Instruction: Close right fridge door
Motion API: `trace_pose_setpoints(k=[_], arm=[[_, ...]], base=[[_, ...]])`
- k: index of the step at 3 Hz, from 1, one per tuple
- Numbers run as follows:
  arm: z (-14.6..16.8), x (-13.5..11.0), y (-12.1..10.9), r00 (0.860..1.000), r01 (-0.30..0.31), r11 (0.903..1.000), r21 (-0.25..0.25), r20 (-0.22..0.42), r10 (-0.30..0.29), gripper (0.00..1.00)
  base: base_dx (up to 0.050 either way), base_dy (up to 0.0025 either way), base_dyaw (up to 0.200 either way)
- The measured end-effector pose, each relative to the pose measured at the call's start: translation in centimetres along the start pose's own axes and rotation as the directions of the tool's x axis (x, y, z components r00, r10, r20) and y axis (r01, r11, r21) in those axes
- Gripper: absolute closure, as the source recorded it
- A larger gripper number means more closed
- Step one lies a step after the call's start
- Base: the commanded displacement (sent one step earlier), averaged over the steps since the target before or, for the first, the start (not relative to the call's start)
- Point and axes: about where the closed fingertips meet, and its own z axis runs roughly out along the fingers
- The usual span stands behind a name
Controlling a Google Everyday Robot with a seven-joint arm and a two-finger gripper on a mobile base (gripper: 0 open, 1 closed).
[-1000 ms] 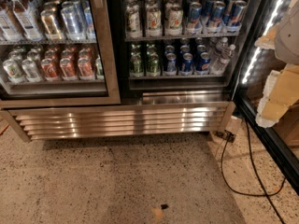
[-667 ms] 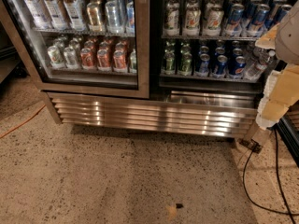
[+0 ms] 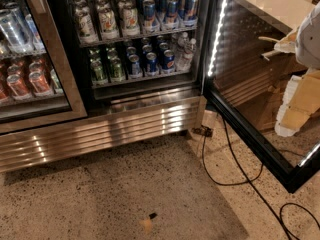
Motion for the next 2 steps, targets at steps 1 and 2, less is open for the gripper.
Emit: trace_pose_setpoints(k=[1, 2], arm=[[0.00, 0.00, 0.00, 1.000, 0.000, 1.0000, 0.000, 0.000, 0.000, 0.00], [0.00, 0.00, 0.00, 1.000, 0.000, 1.0000, 0.000, 0.000, 0.000, 0.00]], base=[[0.000, -0.00004, -0.195], [0.000, 0.00001, -0.196]])
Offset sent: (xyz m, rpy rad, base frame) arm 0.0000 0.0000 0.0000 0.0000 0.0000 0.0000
